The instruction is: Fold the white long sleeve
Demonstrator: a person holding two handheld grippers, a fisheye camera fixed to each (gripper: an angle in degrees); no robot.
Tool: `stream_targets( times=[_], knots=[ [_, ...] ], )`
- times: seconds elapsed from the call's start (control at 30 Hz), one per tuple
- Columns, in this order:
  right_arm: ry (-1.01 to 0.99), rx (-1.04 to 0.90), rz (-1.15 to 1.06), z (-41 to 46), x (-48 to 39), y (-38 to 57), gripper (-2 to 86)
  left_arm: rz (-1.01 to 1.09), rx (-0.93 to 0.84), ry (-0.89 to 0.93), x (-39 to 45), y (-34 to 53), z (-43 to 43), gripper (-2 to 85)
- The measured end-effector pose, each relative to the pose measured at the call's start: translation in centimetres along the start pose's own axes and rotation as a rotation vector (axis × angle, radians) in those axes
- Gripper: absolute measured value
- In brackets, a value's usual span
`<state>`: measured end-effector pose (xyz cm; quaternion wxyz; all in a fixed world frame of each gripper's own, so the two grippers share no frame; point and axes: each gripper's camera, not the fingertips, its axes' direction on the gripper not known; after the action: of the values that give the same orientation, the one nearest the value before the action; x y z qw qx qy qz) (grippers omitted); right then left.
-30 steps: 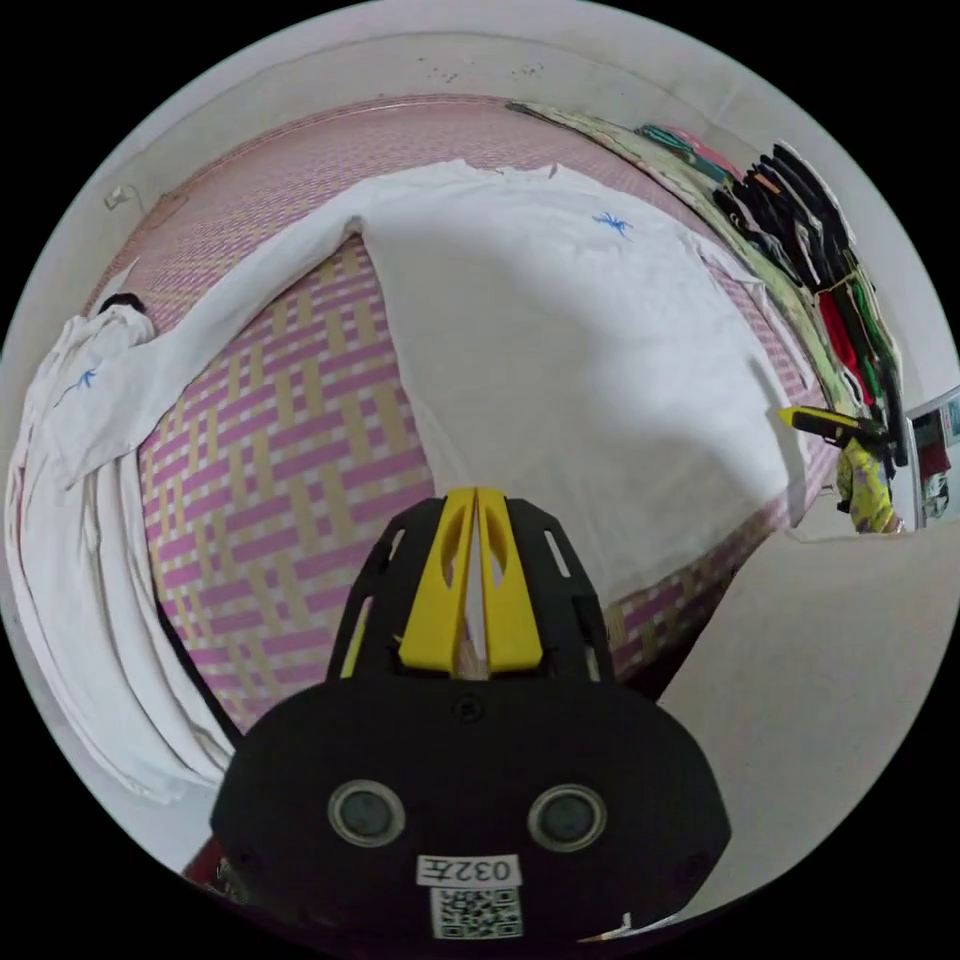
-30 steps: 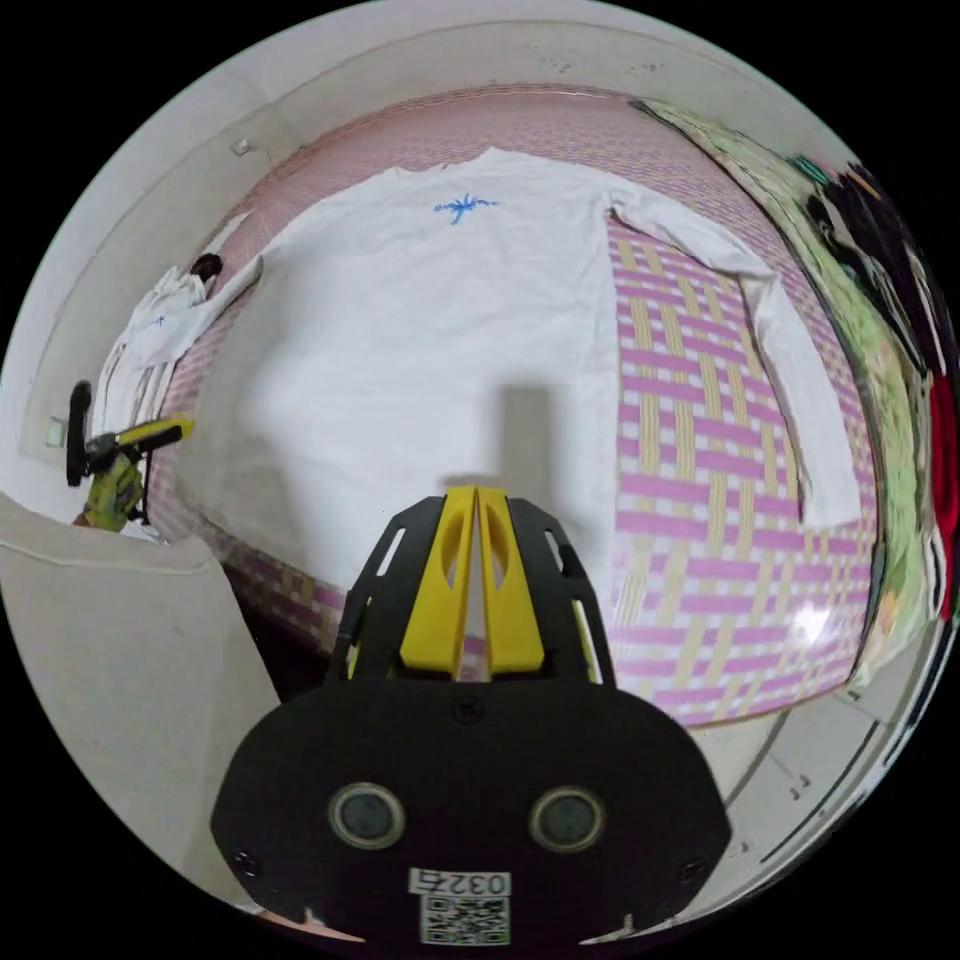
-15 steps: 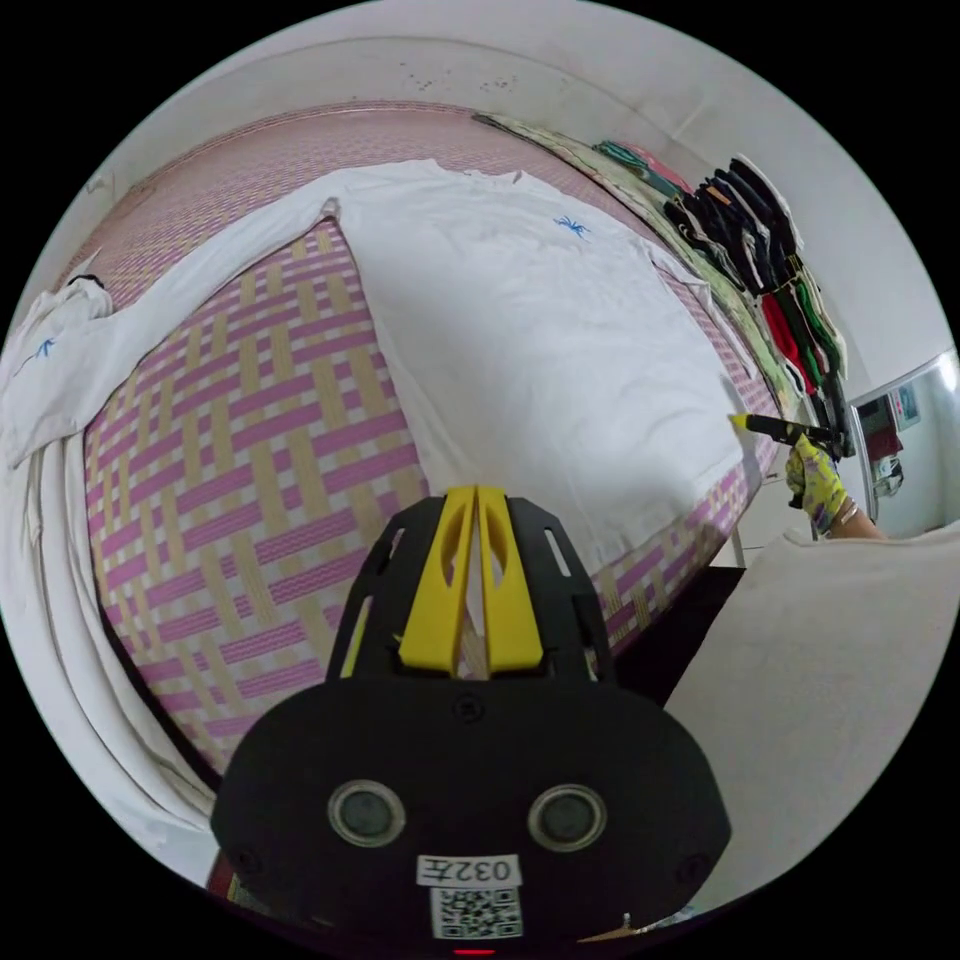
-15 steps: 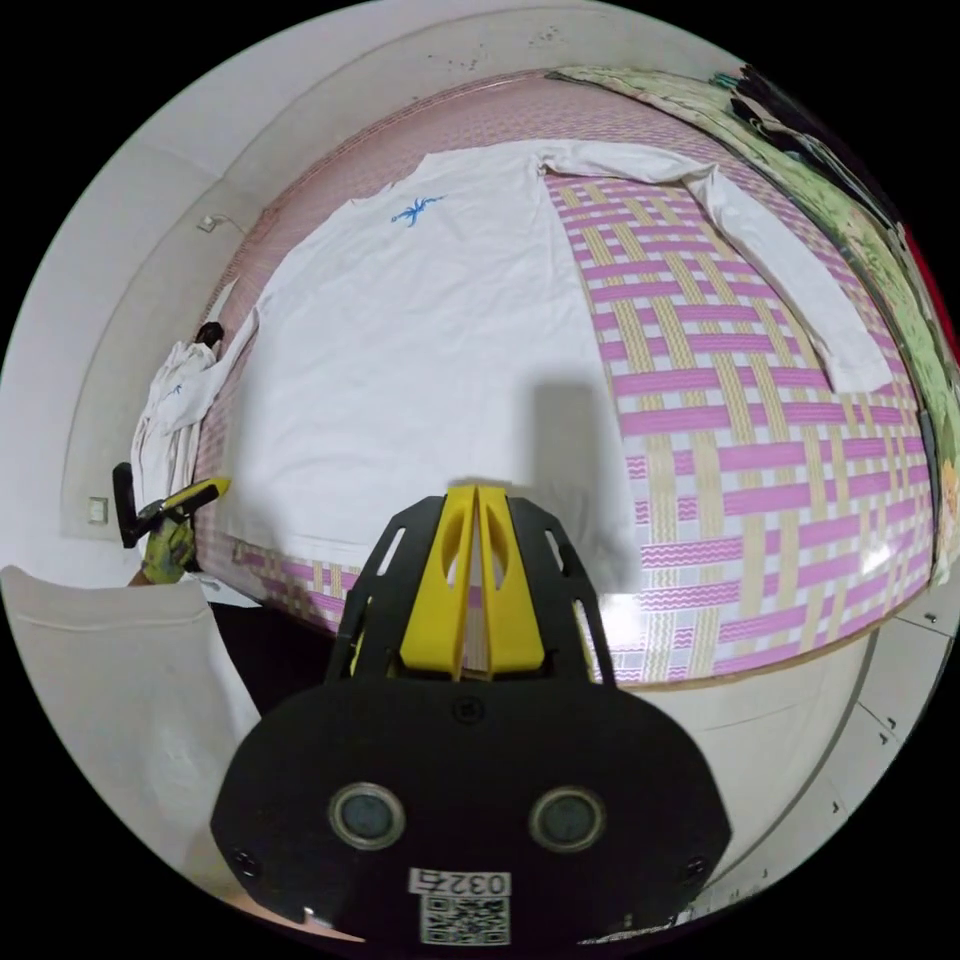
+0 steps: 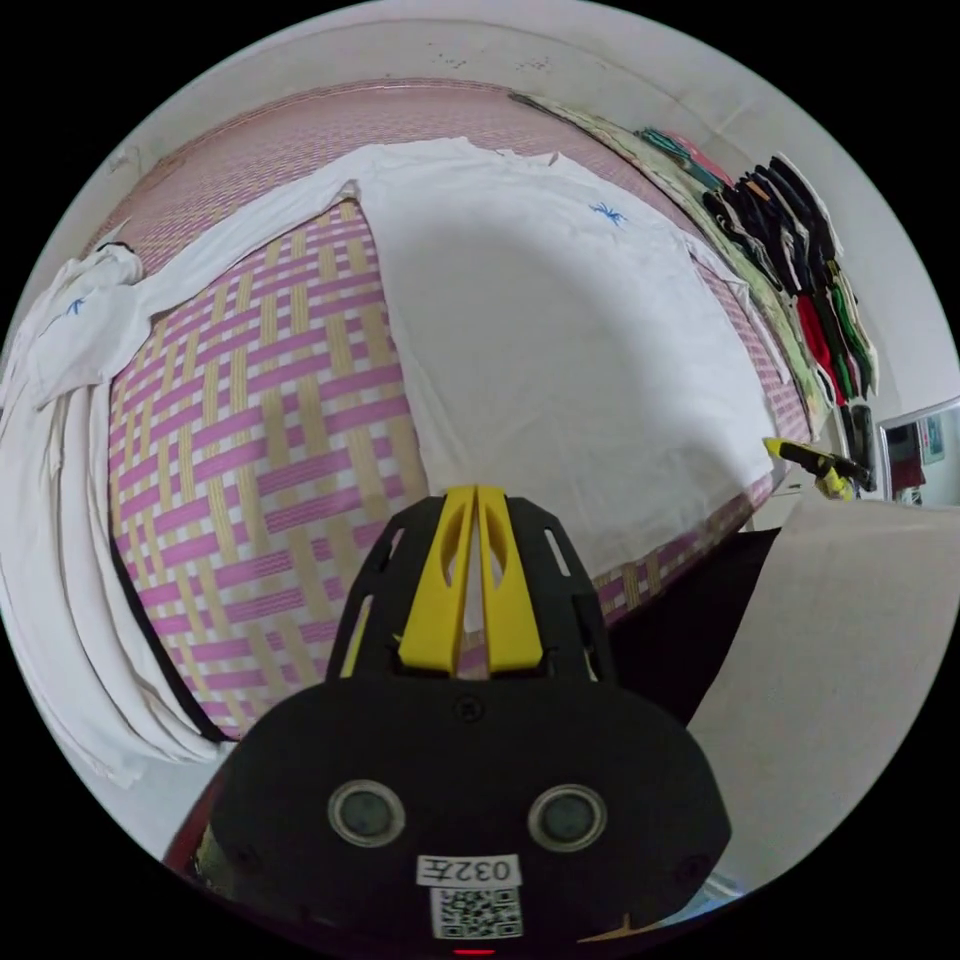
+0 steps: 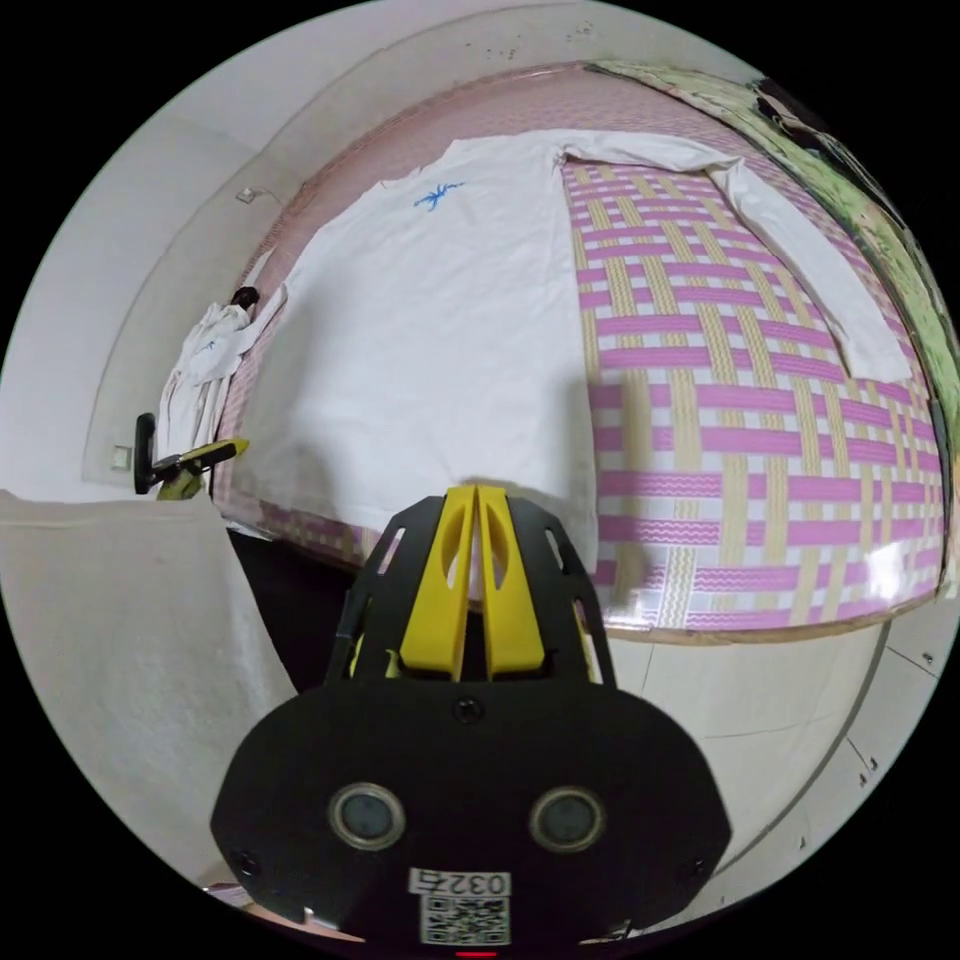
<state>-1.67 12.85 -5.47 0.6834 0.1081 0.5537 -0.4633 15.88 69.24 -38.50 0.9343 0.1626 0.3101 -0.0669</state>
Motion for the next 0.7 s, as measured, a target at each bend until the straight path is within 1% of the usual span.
stream_targets(
  times=[0.07,0.2,0.33,0.4,0.43,0.47,0.5,0.53,0.57,0.6,0.67,0.7],
  knots=[
    [-0.057,-0.006,0.015,-0.1,1.2,0.3,-1.0,-0.048,-0.022,0.010,-0.6,0.0,0.0,-1.0],
    [-0.073,-0.031,-0.020,-0.4,1.9,1.0,-0.9,-0.055,-0.027,-0.011,-0.5,1.1,0.0,-1.0],
    [-0.182,-0.087,0.004,-0.9,4.6,1.2,-0.5,-0.071,-0.076,-0.011,-1.3,1.1,0.0,-1.0],
    [-0.160,-0.003,0.035,-3.4,6.8,1.2,0.2,-0.116,-0.086,0.017,-2.3,0.9,-0.1,-1.0],
    [-0.125,0.092,0.114,-5.9,9.5,1.2,1.8,-0.152,-0.038,0.083,-3.2,0.9,-0.7,-1.0],
    [-0.123,0.201,0.229,-8.6,12.9,1.5,4.2,-0.182,0.054,0.198,-4.1,0.9,-1.7,-1.0],
    [-0.133,0.256,0.295,-9.8,14.9,1.8,4.8,-0.197,0.099,0.256,-4.6,0.9,-2.2,-0.9],
    [-0.159,0.360,0.427,-11.8,18.8,2.5,6.0,-0.227,0.177,0.344,-5.1,0.7,-3.0,-0.9],
    [-0.179,0.433,0.555,-13.1,22.3,3.3,6.3,-0.255,0.220,0.382,-5.3,0.3,-3.4,-0.9],
    [-0.193,0.453,0.615,-13.5,23.8,3.6,6.5,-0.257,0.233,0.390,-5.2,0.0,-3.5,-0.9],
    [-0.320,0.495,0.741,-13.6,27.8,3.8,8.1,-0.204,0.240,0.392,-3.6,-1.8,-3.8,-0.9],
    [-0.346,0.490,0.767,-13.4,28.5,3.7,8.4,-0.185,0.235,0.388,-3.1,-2.3,-3.8,-0.9]
  ],
)
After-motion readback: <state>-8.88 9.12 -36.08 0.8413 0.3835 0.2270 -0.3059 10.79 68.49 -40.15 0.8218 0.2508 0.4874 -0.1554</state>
